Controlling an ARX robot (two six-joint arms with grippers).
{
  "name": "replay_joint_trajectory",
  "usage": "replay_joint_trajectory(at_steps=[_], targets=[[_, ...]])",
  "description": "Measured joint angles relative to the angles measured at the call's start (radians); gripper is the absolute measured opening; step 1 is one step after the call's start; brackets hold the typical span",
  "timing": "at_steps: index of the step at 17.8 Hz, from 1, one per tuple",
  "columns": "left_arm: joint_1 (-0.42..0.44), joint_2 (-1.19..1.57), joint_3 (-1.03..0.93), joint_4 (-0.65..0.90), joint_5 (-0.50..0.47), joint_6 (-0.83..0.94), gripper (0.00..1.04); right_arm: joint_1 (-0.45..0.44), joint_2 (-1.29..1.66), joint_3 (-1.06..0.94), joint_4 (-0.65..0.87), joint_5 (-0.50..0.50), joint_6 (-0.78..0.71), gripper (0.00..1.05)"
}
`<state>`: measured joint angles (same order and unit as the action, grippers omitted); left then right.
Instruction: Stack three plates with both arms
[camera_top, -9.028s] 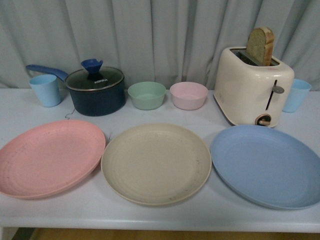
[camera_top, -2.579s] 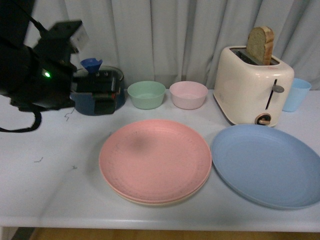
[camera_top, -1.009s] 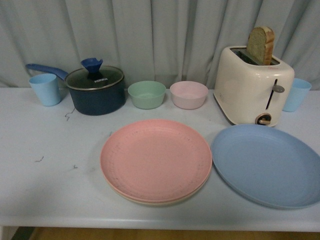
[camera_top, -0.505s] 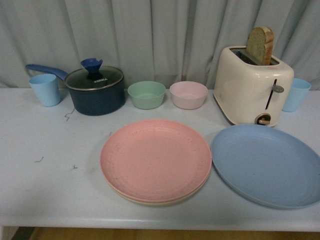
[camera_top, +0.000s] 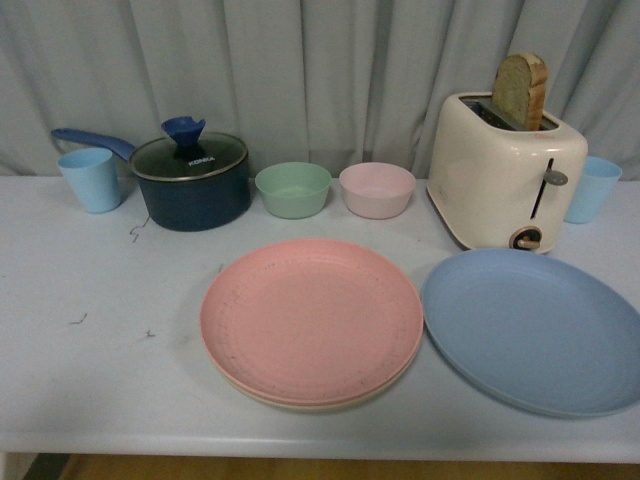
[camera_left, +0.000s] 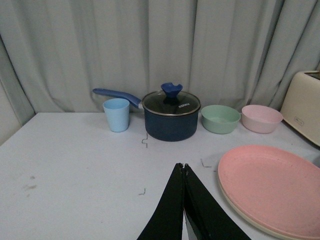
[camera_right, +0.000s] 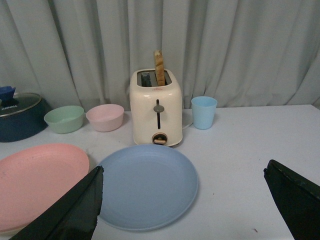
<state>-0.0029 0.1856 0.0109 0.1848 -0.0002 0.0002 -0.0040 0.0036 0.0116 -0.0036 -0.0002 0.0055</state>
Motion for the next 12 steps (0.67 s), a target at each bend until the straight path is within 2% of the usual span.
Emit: replay_joint_trajectory(at_steps=[2,3,12], targets=[[0.0,-0.046,0.002,-0.063,-0.002,0.0,0.02,0.0,0.0,0.0,0.0,0.0,0.0,0.98],[0.0,-0.124,0.001,-0.181,0.003,0.0,0.02,0.0,0.0,0.0,0.0,0.0,0.0,0.98],[0.0,-0.179,0.001,-0.188,0.0,0.0,0.02,0.0,0.0,0.0,0.0,0.0,0.0,0.98]])
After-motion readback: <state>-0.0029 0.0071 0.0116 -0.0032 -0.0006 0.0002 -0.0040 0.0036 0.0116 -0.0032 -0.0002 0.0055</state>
